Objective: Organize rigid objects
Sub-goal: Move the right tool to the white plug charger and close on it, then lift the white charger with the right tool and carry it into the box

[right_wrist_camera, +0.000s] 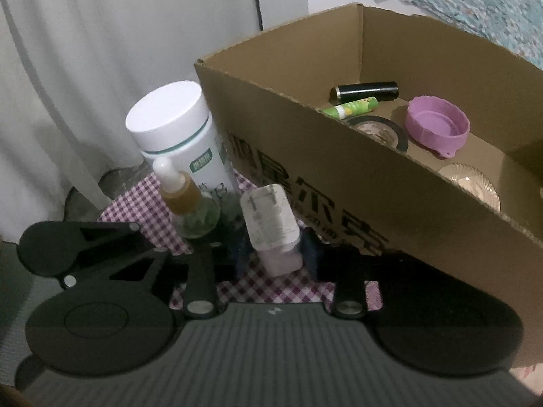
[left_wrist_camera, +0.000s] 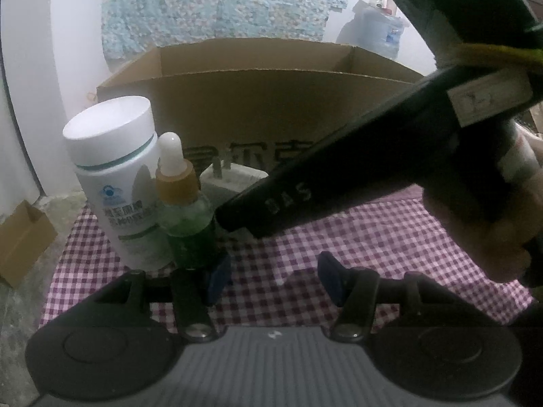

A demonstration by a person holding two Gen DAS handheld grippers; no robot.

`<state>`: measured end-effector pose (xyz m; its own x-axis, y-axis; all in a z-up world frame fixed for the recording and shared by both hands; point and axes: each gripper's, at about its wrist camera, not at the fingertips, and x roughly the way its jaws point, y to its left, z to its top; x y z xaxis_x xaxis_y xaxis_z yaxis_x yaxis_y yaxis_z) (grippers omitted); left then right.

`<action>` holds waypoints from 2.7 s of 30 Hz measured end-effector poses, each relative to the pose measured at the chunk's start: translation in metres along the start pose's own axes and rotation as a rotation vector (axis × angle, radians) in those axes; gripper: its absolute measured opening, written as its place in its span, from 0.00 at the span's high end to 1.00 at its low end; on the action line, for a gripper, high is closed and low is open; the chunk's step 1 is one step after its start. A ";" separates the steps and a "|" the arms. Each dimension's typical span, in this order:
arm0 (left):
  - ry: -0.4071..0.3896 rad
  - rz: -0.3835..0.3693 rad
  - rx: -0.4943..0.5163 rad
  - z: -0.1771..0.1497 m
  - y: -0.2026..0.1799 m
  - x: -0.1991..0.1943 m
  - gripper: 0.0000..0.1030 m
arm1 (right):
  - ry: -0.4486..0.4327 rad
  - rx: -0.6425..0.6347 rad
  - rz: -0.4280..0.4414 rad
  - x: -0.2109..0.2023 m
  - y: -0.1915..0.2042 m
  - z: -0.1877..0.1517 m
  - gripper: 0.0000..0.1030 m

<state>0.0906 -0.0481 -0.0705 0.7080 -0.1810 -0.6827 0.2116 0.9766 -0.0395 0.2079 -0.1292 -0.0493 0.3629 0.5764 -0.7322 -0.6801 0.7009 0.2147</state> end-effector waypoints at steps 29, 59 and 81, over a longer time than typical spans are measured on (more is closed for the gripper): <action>-0.009 -0.101 0.206 0.005 -0.056 0.023 0.41 | 0.014 0.293 -0.043 -0.063 -0.015 -0.058 0.63; -0.172 -0.059 0.182 0.134 -0.072 -0.013 0.55 | -0.180 0.218 -0.118 -0.151 -0.021 0.014 0.68; 0.182 -0.149 -0.171 0.247 -0.016 0.174 0.50 | 0.036 0.396 -0.104 -0.032 -0.194 0.118 0.75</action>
<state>0.3769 -0.1241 -0.0090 0.5418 -0.3156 -0.7790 0.1768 0.9489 -0.2615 0.4035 -0.2345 0.0091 0.3892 0.4836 -0.7840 -0.3405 0.8663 0.3654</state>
